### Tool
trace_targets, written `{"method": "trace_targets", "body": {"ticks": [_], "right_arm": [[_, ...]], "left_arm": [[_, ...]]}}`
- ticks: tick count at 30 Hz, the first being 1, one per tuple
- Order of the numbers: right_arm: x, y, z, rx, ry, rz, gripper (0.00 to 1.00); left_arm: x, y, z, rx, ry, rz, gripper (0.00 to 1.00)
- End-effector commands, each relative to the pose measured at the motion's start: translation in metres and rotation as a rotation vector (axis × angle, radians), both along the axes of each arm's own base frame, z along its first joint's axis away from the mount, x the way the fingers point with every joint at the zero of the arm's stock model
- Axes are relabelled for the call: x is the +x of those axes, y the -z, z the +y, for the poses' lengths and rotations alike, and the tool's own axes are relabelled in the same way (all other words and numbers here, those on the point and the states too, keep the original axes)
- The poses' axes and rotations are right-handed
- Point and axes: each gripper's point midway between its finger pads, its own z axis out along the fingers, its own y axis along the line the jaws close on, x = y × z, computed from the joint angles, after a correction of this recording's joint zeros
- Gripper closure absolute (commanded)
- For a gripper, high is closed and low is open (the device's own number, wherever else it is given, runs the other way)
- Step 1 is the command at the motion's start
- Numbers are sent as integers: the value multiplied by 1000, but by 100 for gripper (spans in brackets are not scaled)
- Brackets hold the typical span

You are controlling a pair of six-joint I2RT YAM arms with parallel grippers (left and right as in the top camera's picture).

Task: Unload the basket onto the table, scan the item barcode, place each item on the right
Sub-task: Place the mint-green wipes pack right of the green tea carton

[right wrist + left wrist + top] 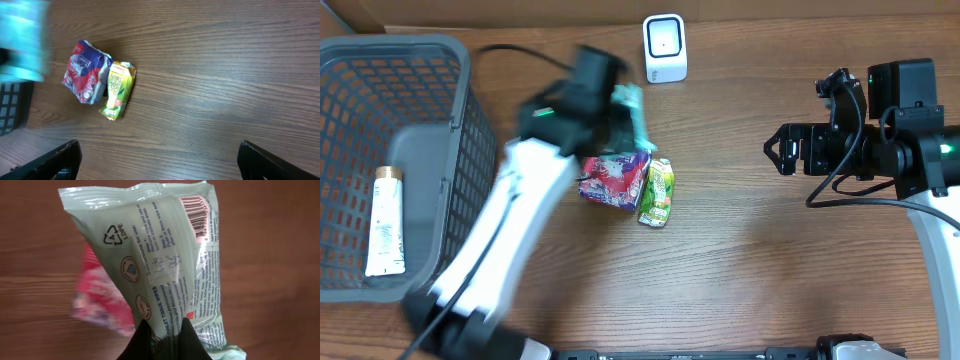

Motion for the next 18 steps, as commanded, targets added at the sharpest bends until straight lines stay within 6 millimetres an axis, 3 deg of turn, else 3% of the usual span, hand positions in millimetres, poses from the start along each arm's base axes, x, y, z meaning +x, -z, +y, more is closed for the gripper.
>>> {"method": "trace_targets", "body": {"ticks": [1, 6, 9, 10, 11, 13, 14, 16, 18], "right_arm": [[3, -7, 3, 5, -11, -24, 0], [3, -7, 3, 5, -11, -24, 0], [3, -7, 3, 5, -11, -24, 0], [3, -7, 3, 5, -11, -25, 0], [3, -7, 3, 5, -11, -25, 0], [3, -8, 3, 5, -11, -25, 0], [3, -8, 3, 5, -11, -25, 0], [3, -7, 3, 5, -11, -25, 0], [3, -8, 3, 5, -11, -25, 0]], "left_arm": [[-15, 48, -54, -16, 194, 113, 96], [-27, 104, -87, 21, 271, 223, 96], [-34, 121, -92, 33, 288, 267, 96], [-35, 122, -92, 33, 288, 270, 91], [-35, 122, -92, 33, 288, 270, 77], [-31, 116, -90, 29, 280, 259, 38], [-27, 111, -87, 30, 271, 251, 25], [-16, 93, -77, 41, 238, 229, 18], [-2, 67, -64, 46, 198, 199, 18]]}}
